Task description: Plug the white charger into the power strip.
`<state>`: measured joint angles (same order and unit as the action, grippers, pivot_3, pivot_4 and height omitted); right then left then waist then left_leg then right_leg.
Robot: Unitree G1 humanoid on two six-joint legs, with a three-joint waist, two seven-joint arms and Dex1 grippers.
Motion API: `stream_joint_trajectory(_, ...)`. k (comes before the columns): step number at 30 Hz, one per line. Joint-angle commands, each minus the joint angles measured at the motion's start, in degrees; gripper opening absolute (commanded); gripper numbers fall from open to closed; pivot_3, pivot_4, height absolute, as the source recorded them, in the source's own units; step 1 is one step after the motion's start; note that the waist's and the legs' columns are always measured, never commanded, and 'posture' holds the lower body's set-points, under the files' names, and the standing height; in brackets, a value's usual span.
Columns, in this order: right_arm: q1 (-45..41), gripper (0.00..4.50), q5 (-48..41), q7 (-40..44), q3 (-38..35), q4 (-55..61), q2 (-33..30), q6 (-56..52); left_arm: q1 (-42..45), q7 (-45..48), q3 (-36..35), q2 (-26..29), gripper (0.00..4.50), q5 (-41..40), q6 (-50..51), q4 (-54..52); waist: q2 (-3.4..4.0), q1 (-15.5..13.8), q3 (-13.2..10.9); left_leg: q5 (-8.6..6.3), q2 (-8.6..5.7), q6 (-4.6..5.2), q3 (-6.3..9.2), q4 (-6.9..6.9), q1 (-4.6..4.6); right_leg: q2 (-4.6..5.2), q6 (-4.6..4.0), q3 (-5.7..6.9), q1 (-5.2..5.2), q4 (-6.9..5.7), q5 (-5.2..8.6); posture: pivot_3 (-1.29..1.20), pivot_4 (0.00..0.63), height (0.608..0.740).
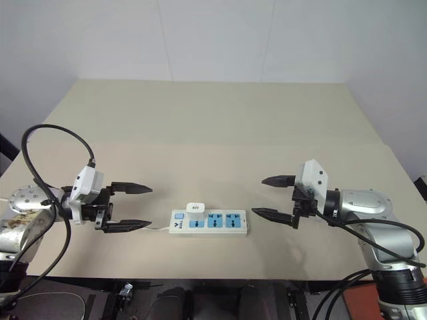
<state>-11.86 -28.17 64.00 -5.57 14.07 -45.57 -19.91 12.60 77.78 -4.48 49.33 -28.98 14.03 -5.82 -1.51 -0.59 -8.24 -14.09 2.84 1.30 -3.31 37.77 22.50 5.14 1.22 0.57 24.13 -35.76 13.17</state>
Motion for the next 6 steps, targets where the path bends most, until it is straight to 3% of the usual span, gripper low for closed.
stream_joint_trajectory(1,-0.19,4.5,0.76,-1.83,-1.08,1.78,-0.35,0.44,0.5,-0.16,0.13,0.21,4.46,0.94,-0.92,-0.84,0.0,-0.01,0.0,0.0,0.0,0.0,0.0,0.0,0.0,0.0,-0.02,0.0,0.0,0.01,-0.01,0.0,0.15,0.74)
stream_joint_trajectory(6,-1.26,4.5,2.24,-4.78,-0.09,1.74,0.73,-0.05,0.43,-0.19,0.41,-0.09,4.46,1.13,-0.9,-0.84,0.0,0.01,0.0,0.0,0.0,0.0,-0.01,0.0,0.01,0.0,-0.04,0.0,0.0,0.0,-0.03,0.0,0.15,0.74)
